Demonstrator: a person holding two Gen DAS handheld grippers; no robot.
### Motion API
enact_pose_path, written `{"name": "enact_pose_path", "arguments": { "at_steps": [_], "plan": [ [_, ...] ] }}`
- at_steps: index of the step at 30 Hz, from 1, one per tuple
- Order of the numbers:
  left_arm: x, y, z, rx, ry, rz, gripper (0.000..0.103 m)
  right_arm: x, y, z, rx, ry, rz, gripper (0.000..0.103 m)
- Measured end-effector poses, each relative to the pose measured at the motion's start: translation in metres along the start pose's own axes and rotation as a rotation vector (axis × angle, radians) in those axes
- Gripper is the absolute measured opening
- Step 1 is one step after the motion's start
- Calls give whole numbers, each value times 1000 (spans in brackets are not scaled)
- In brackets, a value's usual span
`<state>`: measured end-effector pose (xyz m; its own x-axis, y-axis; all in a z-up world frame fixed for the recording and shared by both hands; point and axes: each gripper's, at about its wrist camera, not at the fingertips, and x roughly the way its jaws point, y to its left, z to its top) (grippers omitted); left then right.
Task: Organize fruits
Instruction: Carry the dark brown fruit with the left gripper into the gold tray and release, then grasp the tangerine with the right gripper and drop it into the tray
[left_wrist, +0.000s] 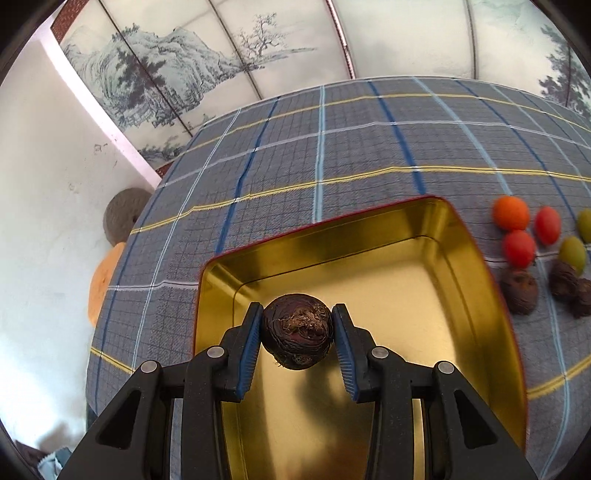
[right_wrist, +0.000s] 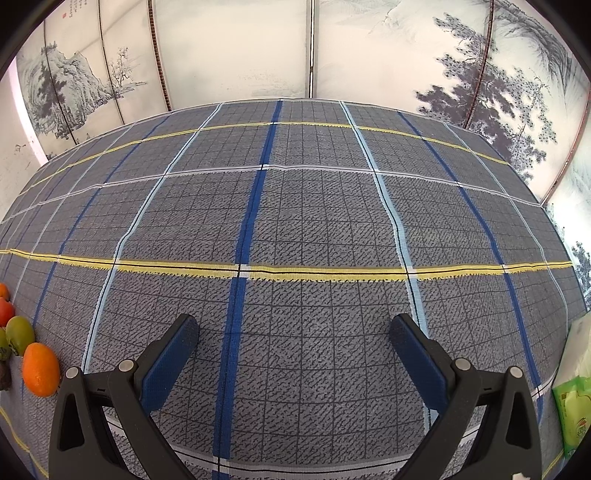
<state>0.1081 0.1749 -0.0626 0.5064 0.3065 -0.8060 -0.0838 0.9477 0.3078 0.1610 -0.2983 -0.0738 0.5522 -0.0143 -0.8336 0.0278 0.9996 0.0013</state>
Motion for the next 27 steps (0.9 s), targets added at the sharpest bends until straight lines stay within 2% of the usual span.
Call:
{"name": "enact_pose_path", "arguments": {
  "at_steps": [12, 15, 18, 21, 24, 27],
  "plan": [
    [24, 15, 13, -4, 33, 46, 40, 0, 0, 0, 0, 0, 0, 103],
    [28, 15, 14, 4, 38, 78, 40, 0, -1, 0, 12, 1, -6, 103],
    [27, 17, 15, -2, 40, 75, 44, -1, -3, 0, 26, 0, -17, 103],
    [13, 21, 12, -21, -1, 84, 49, -1, -5, 0, 26, 0, -16, 103],
    [-12, 26, 6, -58, -59, 48, 51, -4, -5, -2, 24, -6, 7, 103],
    [-48, 34, -7, -121, -129, -24, 51, -40, 9, -16, 1, -130, 143, 95]
  ]
}}
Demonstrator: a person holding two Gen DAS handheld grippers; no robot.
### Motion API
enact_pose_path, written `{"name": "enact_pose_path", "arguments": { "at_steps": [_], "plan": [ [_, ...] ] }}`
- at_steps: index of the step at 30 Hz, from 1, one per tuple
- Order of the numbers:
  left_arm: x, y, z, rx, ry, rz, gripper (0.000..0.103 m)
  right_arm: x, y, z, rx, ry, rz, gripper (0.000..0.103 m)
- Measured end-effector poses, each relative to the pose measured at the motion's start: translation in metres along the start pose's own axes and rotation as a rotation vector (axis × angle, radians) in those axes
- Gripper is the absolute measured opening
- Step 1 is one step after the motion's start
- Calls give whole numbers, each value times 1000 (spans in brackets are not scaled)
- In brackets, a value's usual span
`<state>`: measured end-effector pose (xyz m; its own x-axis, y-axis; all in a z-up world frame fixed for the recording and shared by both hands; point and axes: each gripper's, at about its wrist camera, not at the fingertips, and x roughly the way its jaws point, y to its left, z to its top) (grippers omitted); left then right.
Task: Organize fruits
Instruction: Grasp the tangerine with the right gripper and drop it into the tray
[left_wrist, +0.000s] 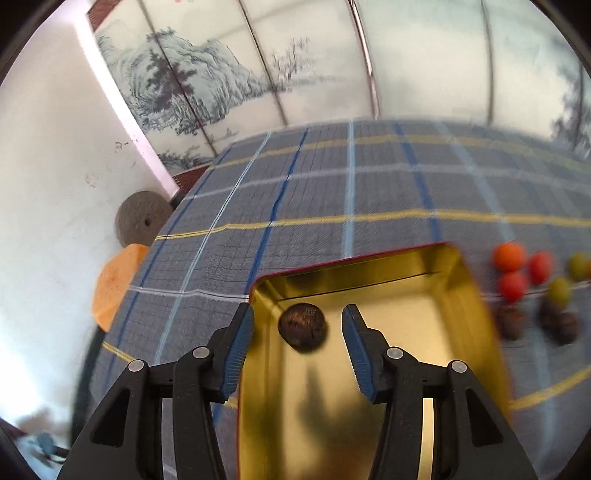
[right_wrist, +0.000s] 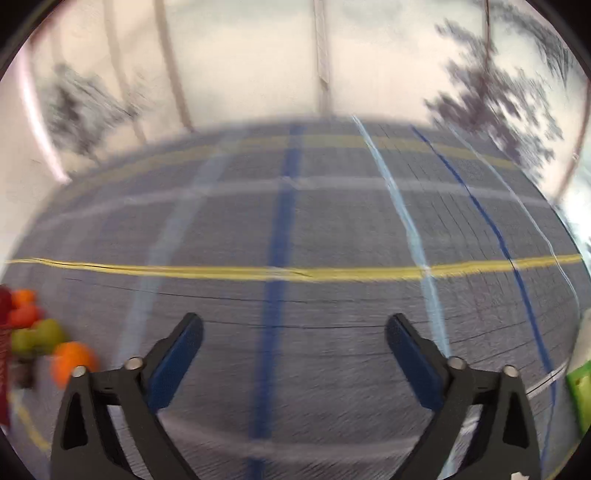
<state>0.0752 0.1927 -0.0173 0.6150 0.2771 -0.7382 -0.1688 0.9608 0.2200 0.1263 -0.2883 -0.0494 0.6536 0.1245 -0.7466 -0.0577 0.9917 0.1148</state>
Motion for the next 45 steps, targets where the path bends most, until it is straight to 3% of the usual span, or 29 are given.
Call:
{"name": "enact_pose_path", "arguments": {
  "at_steps": [2, 4, 7, 12, 14, 16, 17, 19, 22, 24, 25, 29, 32, 37, 40, 45],
  "plan": [
    [-31, 2, -13, -45, -56, -67, 51, -27, 27, -6, -84, -58, 136, 95],
    [-51, -2, -23, -60, -82, -86, 53, -43, 59, -13, -207, -54, 252, 95],
    [-81, -14, -41, -75, -90, -125, 54, -46, 96, -19, -345, -17, 320, 89],
    [-107, -33, -67, -110, -53, -193, 56, -22, 123, -22, -451, 54, 309, 65],
    [-114, -38, -75, -115, -38, -212, 57, -9, 126, -21, -468, 85, 291, 64],
    [-120, -40, -79, -120, -31, -221, 57, -2, 127, -25, -464, 114, 298, 57],
    [-124, -40, -81, -138, -35, -225, 57, 4, 127, -25, -456, 142, 305, 47],
    [-131, -39, -87, -190, -39, -222, 58, 4, 124, -26, -432, 154, 325, 36],
    [-146, -44, -99, -202, -65, -184, 59, -19, 125, -29, -412, 105, 319, 36],
    [-154, -50, -103, -173, -83, -142, 62, -42, 138, -29, -407, 68, 373, 36],
    [-158, -52, -106, -167, -92, -125, 68, -54, 148, -28, -415, 57, 405, 36],
    [-170, -47, -115, -199, -115, -111, 85, -94, 220, -25, -509, 51, 593, 37],
    [-173, -41, -121, -216, -102, -100, 98, -93, 283, -24, -587, 74, 685, 37],
    [-171, -34, -130, -216, -62, -93, 99, -58, 367, -24, -682, 144, 706, 37],
    [-166, -29, -133, -220, -31, -91, 99, -34, 405, -30, -739, 190, 670, 37],
    [-159, -20, -138, -241, -11, -106, 99, -12, 435, -33, -734, 236, 628, 37]
  ]
}}
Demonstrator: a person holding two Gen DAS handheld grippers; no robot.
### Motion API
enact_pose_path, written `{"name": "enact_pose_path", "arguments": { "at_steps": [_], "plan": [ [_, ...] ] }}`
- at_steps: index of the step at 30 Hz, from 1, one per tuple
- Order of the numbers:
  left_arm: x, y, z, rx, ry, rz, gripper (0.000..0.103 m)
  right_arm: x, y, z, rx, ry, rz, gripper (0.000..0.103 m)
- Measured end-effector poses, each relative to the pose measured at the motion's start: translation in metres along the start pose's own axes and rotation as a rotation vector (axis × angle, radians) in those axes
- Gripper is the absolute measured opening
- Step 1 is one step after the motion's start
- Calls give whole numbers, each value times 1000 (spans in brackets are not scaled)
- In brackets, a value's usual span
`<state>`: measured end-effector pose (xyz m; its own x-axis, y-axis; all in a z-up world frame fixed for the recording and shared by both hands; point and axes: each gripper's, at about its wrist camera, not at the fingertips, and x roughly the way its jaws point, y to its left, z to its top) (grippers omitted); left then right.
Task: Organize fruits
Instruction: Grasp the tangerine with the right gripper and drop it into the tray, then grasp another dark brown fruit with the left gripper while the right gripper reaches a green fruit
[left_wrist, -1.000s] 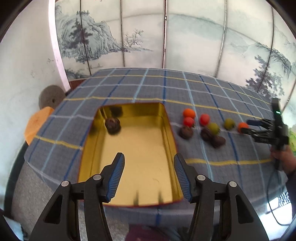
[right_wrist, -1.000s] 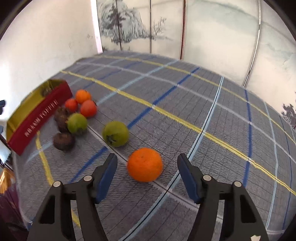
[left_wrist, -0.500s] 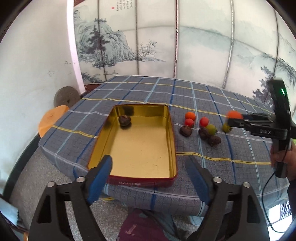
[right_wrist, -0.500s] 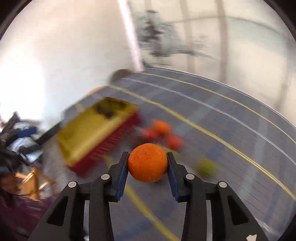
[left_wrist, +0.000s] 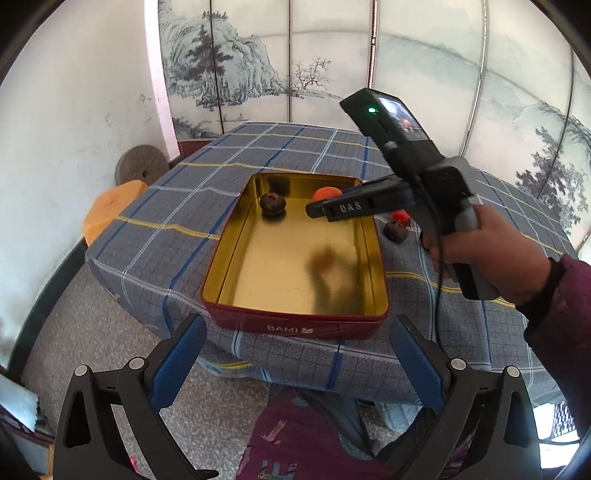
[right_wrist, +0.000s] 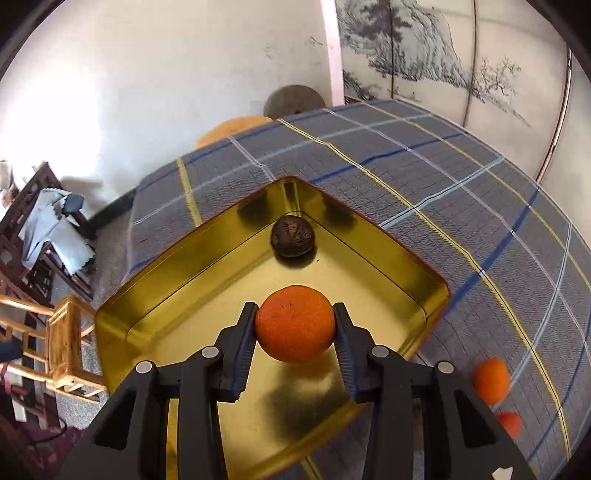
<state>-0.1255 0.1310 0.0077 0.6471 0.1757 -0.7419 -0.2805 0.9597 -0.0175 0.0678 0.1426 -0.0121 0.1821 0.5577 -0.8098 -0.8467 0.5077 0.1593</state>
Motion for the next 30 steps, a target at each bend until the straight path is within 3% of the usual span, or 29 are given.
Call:
{"name": "enact_pose_path", "arguments": {
  "at_steps": [5, 8, 10, 15, 18, 20, 22, 26, 30],
  "plan": [
    [2, 6, -3, -14, 12, -11, 99, 18, -6, 11, 48, 12, -25, 39],
    [4, 5, -4, -11, 28, -20, 99, 14, -9, 14, 88, -25, -15, 41],
    [5, 3, -4, -7, 36, -20, 99, 3, -11, 15, 107, -81, 6, 45],
    [5, -3, -5, 14, 36, -66, 99, -52, -23, -5, 155, -261, 1, 66],
    [6, -7, -4, 28, 35, -130, 99, -93, -42, -45, 195, -338, -76, 77],
    [9, -12, -1, 52, 43, -184, 99, -115, -62, -82, 238, -353, -173, 80],
    [13, -20, 3, 89, 52, -240, 99, -135, -91, -123, 315, -335, -265, 80],
    [17, -50, 18, 190, 36, -282, 99, -161, -135, -196, 412, -257, -464, 80],
    [30, -79, 37, 284, 57, -363, 99, -189, -167, -254, 529, -242, -547, 80]
  ]
}}
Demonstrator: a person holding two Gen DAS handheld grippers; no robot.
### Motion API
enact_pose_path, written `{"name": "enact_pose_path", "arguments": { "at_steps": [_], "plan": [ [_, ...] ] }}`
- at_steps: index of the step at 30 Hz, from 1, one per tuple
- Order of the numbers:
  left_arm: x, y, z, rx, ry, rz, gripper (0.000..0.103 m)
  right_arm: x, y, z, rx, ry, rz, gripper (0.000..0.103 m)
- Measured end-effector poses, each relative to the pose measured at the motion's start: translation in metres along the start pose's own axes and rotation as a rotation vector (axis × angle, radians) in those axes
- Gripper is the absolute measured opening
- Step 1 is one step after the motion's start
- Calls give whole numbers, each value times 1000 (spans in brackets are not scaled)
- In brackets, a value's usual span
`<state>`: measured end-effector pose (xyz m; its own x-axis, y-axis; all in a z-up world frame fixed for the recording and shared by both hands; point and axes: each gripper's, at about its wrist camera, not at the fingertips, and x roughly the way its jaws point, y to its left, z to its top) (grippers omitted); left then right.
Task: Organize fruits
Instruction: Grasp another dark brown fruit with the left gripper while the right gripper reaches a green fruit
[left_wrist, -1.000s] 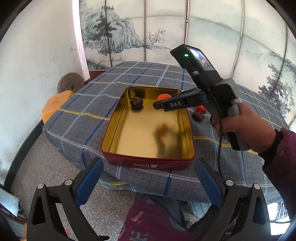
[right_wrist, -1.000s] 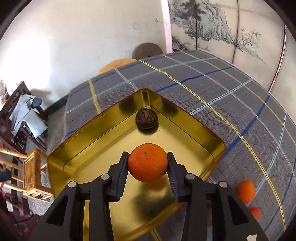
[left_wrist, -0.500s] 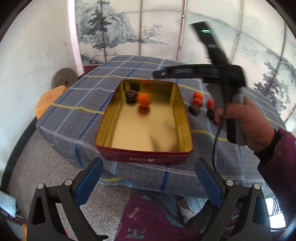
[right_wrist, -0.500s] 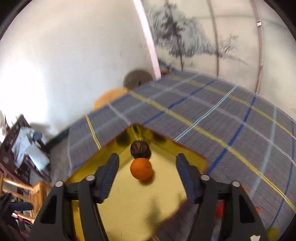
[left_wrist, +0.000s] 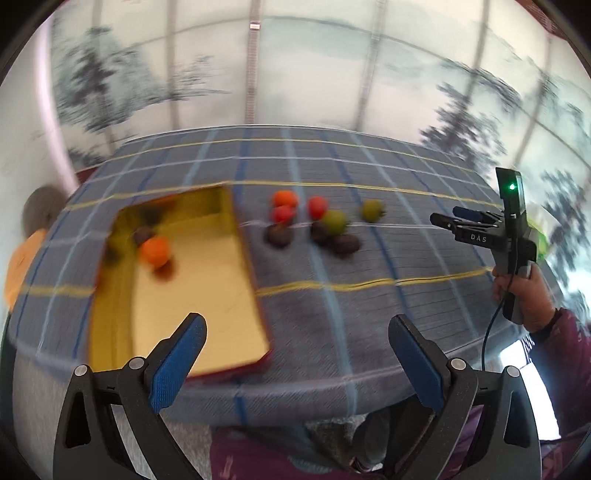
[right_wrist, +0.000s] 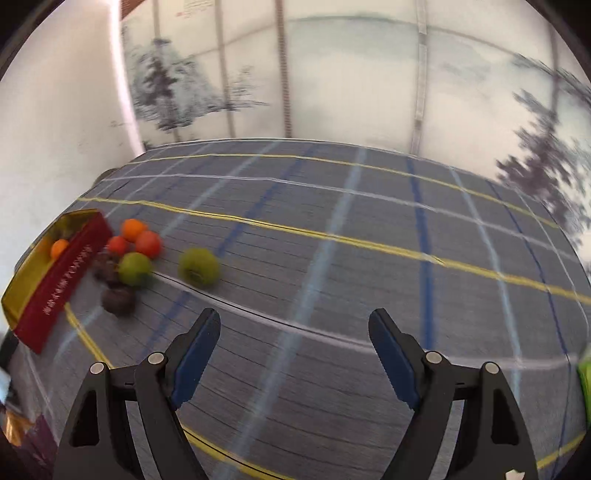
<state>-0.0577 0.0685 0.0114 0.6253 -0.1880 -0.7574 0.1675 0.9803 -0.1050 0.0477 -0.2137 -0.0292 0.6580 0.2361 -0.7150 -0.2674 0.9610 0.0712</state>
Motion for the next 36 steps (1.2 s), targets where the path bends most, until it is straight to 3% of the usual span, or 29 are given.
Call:
{"name": "enact_pose_path", "arguments": {
  "at_steps": [2, 7, 9, 12, 13, 15, 20, 30, 31, 33, 36],
  "plan": [
    [18, -9, 15, 35, 31, -47, 99, -4, -19, -7, 40, -5, -9, 80],
    [49, -21, 37, 14, 72, -142, 98, 3, -37, -18, 100, -1, 27, 80],
    [66, -28, 45, -6, 94, -143, 90, -3, -40, -22, 103, -21, 49, 81],
    [99, -37, 54, -48, 173, -175, 65, -1, -44, -24, 109, -27, 70, 82],
    [114, -39, 57, -75, 212, -173, 58, -2, -45, -24, 114, -33, 79, 82],
    [134, -42, 58, -106, 243, -161, 57, -6, -48, -26, 123, -47, 95, 83],
    [156, -40, 61, -177, 243, -144, 57, -9, -47, -25, 127, -62, 127, 91],
    [187, -40, 72, -250, 246, -111, 57, -8, -46, -26, 117, -63, 165, 94],
    [189, -41, 72, -248, 245, -108, 55, -7, -47, -26, 120, -59, 167, 94],
    [189, -46, 72, -215, 234, -70, 38, -6, -47, -25, 123, -52, 168, 94],
    [185, -50, 67, -180, 230, -61, 38, -5, -48, -25, 125, -45, 168, 94]
  ]
}}
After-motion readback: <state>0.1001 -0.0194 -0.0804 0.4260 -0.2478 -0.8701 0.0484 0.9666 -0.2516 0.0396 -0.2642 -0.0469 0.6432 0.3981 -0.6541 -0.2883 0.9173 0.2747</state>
